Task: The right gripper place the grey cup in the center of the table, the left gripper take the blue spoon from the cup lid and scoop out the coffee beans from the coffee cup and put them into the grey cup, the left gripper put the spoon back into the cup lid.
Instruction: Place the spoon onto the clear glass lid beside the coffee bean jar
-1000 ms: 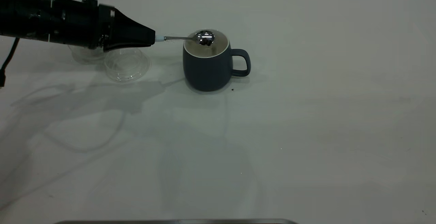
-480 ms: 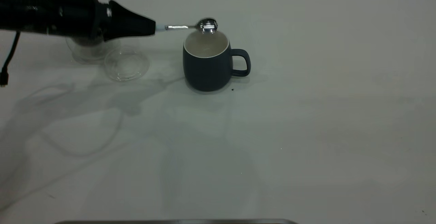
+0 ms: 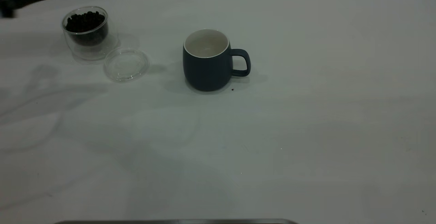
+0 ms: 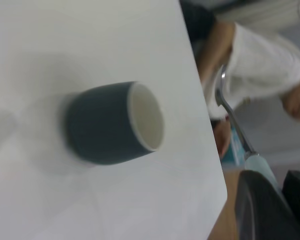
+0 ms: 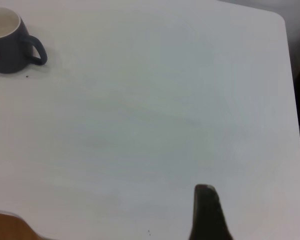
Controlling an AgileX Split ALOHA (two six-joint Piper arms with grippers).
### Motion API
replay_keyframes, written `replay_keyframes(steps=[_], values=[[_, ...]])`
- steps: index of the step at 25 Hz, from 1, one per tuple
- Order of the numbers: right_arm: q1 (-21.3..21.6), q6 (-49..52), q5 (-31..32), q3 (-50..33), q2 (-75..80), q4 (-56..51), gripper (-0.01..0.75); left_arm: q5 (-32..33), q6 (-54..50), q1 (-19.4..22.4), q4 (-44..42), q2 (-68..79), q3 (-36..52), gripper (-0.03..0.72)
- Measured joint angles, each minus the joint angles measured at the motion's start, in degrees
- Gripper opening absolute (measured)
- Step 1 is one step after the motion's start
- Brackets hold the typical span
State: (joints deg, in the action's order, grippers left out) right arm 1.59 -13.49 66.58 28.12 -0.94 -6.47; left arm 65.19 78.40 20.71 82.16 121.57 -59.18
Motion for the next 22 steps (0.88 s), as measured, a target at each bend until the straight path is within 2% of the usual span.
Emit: replay_keyframes(steps=[5,8,13,19,22], values=[[0.00,0.00,0.00,0.00,0.00,0.00,0.459,0.06,0.00,9.92,-2.26,-0.39,4.53,0.122],[0.00,0.00,0.00,0.00,0.00,0.00,0.459,-0.05,-0.07,12.86,-2.48,-0.08,5.69,0.122],[0.00,0.00,0.00,0.00,0.00,0.00,0.459,-3.31,-0.23,12.53,-2.07,1.96,6.10,0.122],[0.00,0.00,0.00,0.00,0.00,0.00,0.459,-6.77,2.39,8.44,2.67,7.70,6.17,0.122],[0.00,0.00,0.00,0.00,0.00,0.00,0.459,-8.81,4.87,7.77,5.97,10.61,6.17,0.122]])
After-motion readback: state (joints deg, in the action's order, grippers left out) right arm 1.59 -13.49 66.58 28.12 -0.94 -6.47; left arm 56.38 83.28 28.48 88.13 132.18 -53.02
